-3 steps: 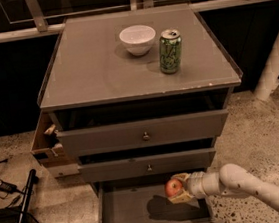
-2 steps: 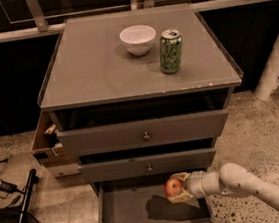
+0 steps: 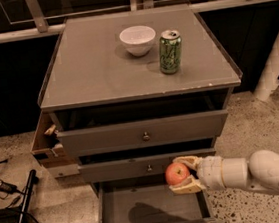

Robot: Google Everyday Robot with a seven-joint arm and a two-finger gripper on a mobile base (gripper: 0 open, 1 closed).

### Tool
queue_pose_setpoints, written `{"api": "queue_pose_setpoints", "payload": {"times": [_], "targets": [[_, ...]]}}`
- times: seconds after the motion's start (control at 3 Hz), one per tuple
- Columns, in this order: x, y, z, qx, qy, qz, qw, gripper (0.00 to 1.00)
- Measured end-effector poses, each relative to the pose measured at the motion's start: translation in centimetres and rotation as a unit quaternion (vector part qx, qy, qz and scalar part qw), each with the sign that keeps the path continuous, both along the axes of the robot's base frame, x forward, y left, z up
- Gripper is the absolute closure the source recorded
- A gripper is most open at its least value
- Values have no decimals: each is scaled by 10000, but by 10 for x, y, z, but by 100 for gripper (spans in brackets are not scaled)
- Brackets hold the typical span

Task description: Pick apple from bottom drawer and place on counter

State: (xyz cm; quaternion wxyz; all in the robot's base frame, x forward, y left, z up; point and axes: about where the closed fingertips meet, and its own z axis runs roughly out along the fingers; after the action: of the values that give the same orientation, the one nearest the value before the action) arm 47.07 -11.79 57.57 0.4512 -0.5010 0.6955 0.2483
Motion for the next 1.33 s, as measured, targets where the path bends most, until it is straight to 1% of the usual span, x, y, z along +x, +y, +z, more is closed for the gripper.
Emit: {"api": "queue_pose_setpoints", "payload": {"times": [0.33, 0.67, 1.0, 1.33], "targets": [[-24, -2, 176, -102, -857, -63, 9962, 100], [-28, 3, 189, -364, -963, -31, 9947, 100], [-27, 5, 197, -331, -956, -18, 9949, 100], [-9, 21, 250, -134, -963, 51, 9953, 100]]}}
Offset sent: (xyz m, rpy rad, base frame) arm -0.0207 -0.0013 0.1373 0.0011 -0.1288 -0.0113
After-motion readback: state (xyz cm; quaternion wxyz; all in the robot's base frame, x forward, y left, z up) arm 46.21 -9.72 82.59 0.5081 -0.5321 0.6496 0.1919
